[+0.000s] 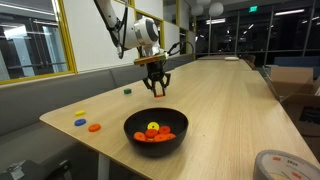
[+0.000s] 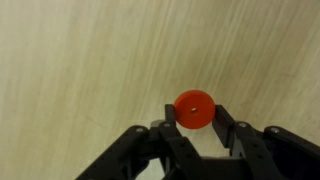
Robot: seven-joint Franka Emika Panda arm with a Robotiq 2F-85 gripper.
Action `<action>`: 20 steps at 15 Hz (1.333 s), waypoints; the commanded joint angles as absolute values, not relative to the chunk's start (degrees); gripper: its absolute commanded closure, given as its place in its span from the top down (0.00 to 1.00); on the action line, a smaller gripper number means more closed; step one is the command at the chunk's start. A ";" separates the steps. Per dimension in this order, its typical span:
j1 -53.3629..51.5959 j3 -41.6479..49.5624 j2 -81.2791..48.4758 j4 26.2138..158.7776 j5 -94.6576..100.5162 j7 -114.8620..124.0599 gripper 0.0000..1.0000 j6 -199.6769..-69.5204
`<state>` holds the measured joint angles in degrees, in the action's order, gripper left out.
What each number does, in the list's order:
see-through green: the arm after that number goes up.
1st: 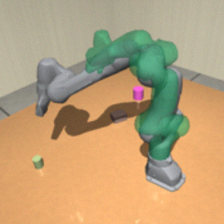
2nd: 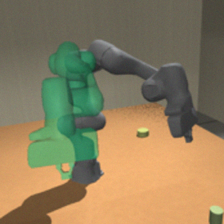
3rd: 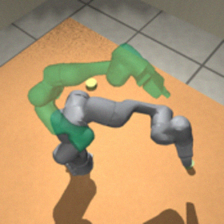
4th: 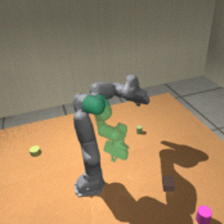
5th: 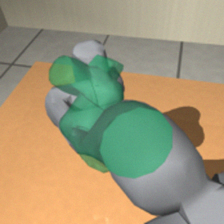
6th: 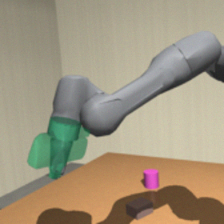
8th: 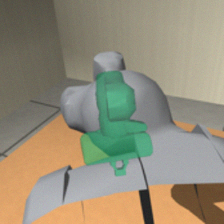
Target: Pick the orange and blue rings and put them in the bowl
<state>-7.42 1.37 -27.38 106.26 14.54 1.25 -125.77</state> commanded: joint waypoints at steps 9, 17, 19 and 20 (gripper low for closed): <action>-4.59 5.54 -13.38 121.35 18.79 18.69 0.19 -106.93; -2.72 5.11 -7.59 128.71 18.57 24.12 0.19 -105.23; -2.40 5.06 -6.32 130.18 18.53 25.00 0.19 -105.45; -2.24 5.03 -5.72 130.89 18.41 25.41 0.19 -105.36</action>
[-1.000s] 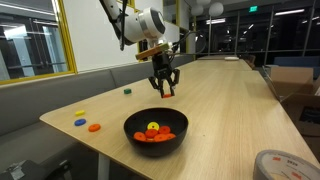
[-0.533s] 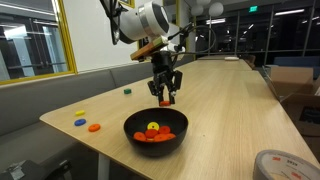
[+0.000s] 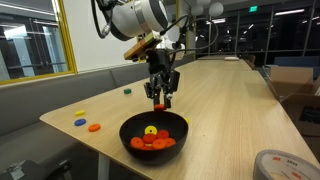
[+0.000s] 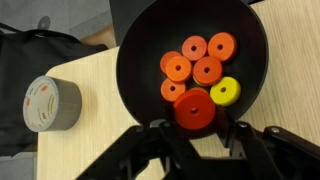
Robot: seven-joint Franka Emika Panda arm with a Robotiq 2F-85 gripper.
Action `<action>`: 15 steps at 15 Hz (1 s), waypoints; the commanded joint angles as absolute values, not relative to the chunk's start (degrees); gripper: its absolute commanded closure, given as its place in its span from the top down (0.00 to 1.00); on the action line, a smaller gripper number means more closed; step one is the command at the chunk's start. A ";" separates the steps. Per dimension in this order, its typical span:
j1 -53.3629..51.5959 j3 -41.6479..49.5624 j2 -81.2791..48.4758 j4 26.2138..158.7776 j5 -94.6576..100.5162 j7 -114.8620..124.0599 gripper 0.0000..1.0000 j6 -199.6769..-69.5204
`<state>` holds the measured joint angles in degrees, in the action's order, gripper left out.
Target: Pick the orange and blue rings and put them in the bowl
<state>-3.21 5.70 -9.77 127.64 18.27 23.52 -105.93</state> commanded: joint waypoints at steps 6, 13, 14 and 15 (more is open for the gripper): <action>-0.99 4.58 -4.54 133.79 16.23 22.00 0.19 -106.79; -0.33 4.24 -6.00 134.22 12.38 15.83 0.69 -113.26; -0.29 4.25 -6.04 134.35 12.11 15.44 0.75 -114.38; -0.23 4.27 -6.02 134.58 11.91 14.85 0.81 -115.78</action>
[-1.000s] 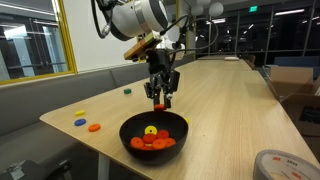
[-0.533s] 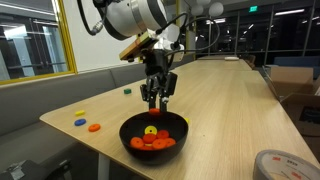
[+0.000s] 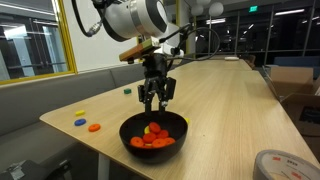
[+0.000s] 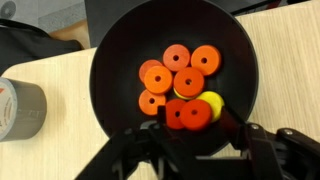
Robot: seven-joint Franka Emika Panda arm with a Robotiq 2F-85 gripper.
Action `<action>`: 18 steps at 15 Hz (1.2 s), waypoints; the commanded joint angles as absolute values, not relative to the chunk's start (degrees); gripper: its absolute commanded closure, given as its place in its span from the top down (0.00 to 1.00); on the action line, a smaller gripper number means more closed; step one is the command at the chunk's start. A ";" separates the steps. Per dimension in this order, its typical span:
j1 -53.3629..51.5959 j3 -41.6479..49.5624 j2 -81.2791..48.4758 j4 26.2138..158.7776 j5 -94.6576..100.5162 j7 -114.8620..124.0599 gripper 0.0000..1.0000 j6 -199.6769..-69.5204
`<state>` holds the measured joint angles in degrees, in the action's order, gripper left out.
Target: Pick the orange and blue rings and put them in the bowl
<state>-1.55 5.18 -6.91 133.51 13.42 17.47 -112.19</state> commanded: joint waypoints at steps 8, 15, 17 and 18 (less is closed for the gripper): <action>-0.10 4.14 -6.41 135.35 10.91 11.60 1.00 -127.09; -2.54 1.31 1.30 136.90 18.98 11.82 1.00 -133.77; -3.03 -0.39 4.23 137.68 20.57 9.66 1.00 -134.10; -3.42 -1.40 5.36 138.06 20.67 7.61 1.00 -133.39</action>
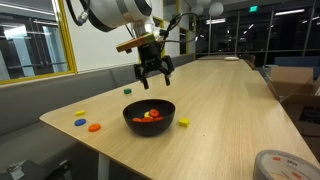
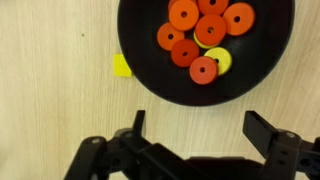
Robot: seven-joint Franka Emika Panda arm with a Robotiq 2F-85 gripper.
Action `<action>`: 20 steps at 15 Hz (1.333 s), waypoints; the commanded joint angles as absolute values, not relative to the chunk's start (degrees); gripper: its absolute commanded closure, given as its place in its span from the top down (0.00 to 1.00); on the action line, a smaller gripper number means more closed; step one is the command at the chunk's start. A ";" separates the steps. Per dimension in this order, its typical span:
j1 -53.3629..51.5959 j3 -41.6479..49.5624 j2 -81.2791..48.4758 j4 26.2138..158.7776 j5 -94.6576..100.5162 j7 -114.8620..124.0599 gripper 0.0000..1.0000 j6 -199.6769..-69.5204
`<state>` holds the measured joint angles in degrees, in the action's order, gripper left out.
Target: Pick the orange and blue rings and put them in the bowl
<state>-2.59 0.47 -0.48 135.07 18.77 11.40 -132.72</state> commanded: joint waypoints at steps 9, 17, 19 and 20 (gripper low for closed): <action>-8.96 -7.05 4.11 143.15 10.19 -14.56 1.00 -140.76; -11.81 -9.93 2.50 145.80 1.76 -39.59 1.00 -145.53; -12.37 -10.46 2.73 146.71 -2.22 -47.43 1.00 -145.87; -12.62 -10.70 2.69 146.99 -4.77 -51.42 1.00 -145.92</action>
